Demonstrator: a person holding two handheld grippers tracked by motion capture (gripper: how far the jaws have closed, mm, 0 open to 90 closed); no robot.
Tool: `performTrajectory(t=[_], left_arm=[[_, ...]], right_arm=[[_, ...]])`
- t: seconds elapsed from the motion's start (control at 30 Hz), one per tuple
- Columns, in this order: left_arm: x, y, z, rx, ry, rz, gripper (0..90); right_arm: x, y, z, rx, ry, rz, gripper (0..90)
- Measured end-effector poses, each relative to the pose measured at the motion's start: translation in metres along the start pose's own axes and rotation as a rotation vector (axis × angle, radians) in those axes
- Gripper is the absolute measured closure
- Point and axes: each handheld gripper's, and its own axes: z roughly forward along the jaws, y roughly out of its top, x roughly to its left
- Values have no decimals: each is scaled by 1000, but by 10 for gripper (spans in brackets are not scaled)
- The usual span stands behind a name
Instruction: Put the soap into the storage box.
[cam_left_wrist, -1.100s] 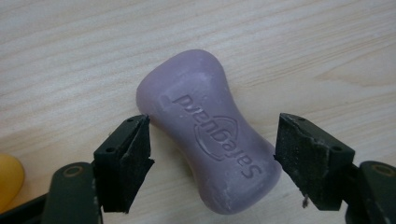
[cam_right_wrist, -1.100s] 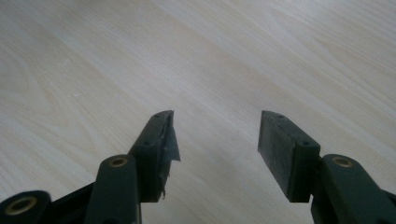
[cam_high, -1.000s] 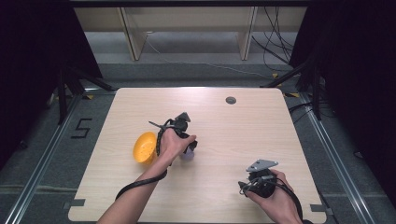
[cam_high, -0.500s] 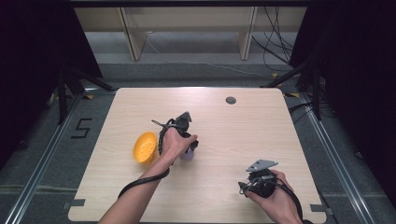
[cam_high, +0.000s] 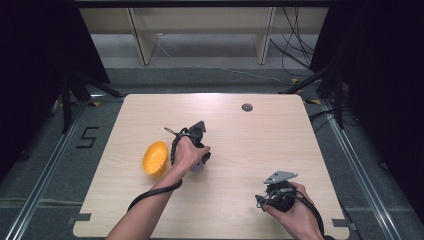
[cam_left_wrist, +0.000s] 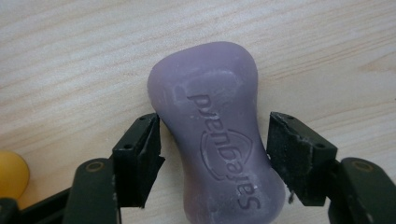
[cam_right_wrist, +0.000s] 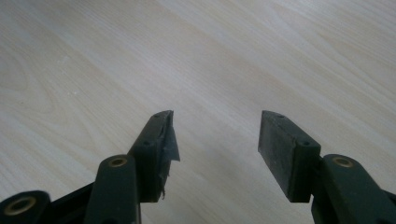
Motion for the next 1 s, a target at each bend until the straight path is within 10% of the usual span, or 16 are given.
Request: performTrajectory(t=[1.0], left_arm=[[-2, 2, 0, 40, 8, 100, 492]], right_arm=[[0, 0, 1, 1, 9, -26, 457]])
